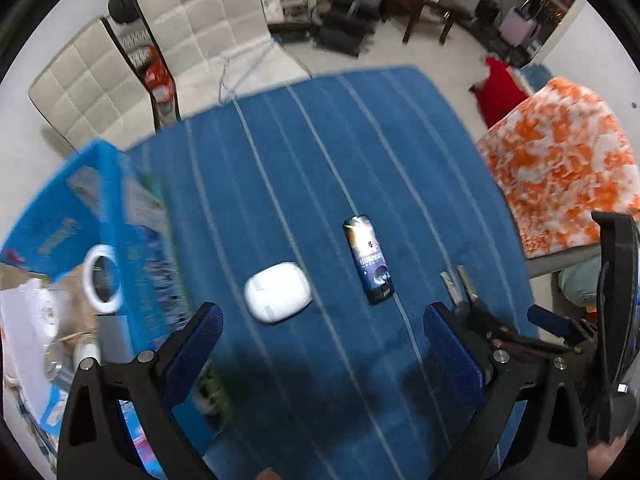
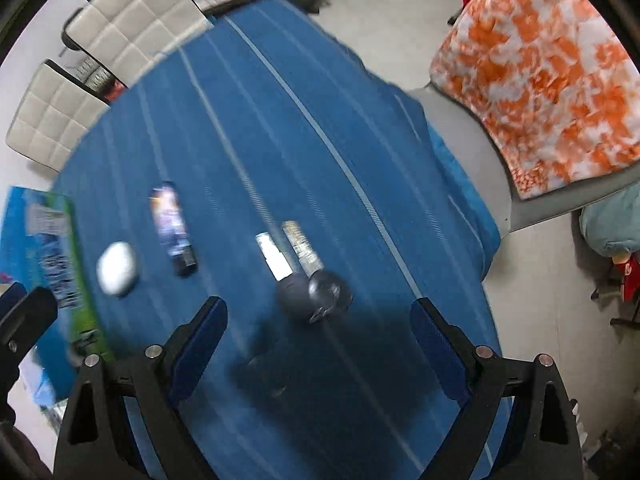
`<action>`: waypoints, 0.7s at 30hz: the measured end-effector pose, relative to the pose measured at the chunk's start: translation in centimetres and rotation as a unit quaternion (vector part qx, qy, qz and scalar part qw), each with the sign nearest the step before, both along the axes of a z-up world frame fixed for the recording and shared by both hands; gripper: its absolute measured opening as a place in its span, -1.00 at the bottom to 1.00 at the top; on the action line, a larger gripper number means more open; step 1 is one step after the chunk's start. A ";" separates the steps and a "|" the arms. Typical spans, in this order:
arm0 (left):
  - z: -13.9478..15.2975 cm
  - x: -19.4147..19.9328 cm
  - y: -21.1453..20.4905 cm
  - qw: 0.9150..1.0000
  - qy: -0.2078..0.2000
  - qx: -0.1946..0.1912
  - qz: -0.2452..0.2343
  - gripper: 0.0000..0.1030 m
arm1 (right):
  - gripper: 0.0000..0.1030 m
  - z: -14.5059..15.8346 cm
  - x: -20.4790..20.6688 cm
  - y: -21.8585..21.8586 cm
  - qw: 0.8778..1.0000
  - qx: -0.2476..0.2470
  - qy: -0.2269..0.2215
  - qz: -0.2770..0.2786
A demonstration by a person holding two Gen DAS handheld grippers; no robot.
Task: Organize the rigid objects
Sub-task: 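Grasp the blue printed can with the left gripper while the right grasps the black car key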
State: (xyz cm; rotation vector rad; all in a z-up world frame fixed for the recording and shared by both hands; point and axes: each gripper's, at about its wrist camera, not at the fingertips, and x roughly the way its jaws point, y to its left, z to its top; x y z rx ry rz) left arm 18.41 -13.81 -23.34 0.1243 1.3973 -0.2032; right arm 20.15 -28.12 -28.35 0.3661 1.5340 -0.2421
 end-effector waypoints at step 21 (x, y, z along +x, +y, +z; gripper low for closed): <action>-9.1 3.5 -5.9 0.996 0.063 0.045 -0.042 -0.20 | -0.36 -2.8 0.2 -1.0 0.998 -0.059 0.025 0.020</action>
